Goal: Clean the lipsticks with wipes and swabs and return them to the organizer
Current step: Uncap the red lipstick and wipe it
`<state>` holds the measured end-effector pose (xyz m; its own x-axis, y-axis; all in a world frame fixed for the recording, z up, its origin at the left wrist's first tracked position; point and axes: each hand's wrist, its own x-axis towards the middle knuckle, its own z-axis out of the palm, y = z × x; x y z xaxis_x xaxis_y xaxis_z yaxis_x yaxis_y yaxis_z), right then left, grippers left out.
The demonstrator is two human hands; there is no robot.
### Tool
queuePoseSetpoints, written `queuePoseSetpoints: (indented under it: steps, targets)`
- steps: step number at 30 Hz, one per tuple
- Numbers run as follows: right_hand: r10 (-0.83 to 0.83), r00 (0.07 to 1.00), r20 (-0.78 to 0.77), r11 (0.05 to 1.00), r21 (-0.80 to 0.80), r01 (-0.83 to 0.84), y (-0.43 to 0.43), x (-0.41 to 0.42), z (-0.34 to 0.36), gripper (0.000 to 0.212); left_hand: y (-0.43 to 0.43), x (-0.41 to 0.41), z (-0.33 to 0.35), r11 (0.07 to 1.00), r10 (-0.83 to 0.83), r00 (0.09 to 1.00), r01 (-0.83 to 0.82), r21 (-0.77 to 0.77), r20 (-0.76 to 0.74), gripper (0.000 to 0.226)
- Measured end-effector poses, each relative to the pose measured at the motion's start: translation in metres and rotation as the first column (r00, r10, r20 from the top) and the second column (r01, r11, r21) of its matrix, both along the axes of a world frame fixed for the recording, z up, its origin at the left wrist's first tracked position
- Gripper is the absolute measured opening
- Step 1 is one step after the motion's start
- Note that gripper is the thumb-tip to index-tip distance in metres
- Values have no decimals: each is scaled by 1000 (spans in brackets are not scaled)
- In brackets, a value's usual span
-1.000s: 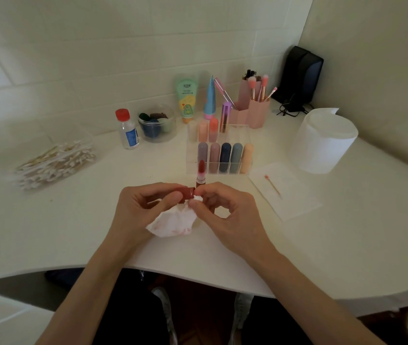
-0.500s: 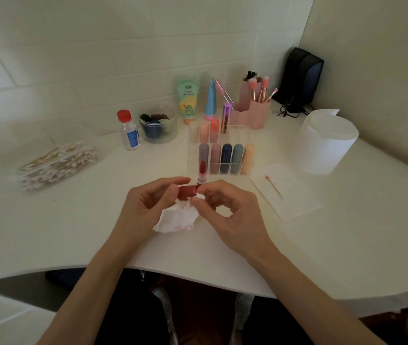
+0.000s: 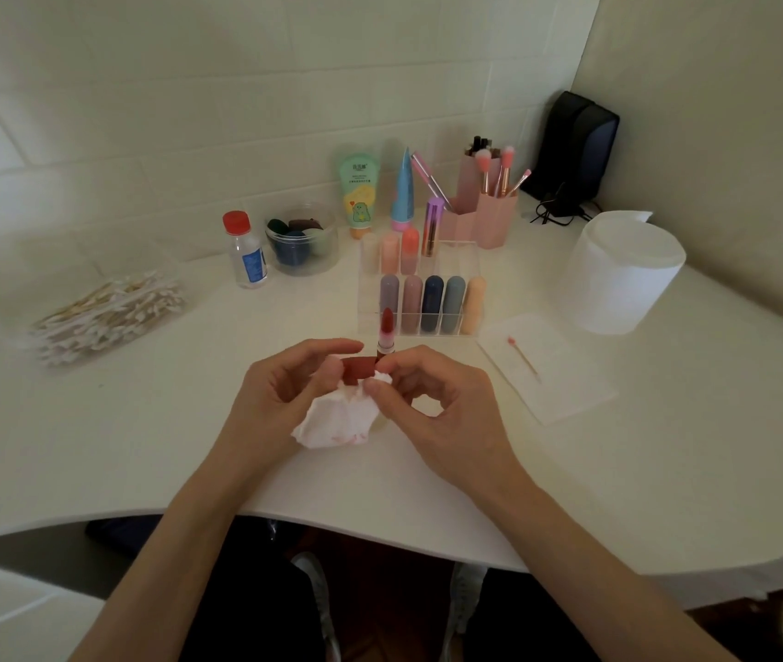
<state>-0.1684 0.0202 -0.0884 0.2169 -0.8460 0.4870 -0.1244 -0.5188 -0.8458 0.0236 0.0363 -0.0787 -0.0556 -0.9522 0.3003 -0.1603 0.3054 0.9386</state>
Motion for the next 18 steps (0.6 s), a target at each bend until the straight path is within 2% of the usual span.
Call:
queuePoseSetpoints:
  steps: [3, 7, 12, 15, 18]
  targets:
    - [-1, 1000, -31, 1000, -18, 0, 1, 0, -1, 12, 0, 0, 0, 999, 21, 1000, -21, 45, 3, 23]
    - [-13, 998, -56, 1000, -22, 12, 0, 0, -3, 13, -1, 3, -1, 999, 44, 999, -44, -14, 12, 15]
    - [-4, 999, -41, 1000, -7, 4, -1, -1, -3, 13, -1, 2, -2, 1000, 29, 999, -29, 2, -25, 22]
    - [1, 1000, -11, 1000, 4, -1, -1, -1, -2, 12, 0, 0, 0, 998, 7, 998, -2, 69, -66, 20]
    - [-3, 1000, -20, 1000, -11, 3, -1, 0, -2, 13, -1, 1, 1, 992, 49, 999, -48, 119, -5, 32]
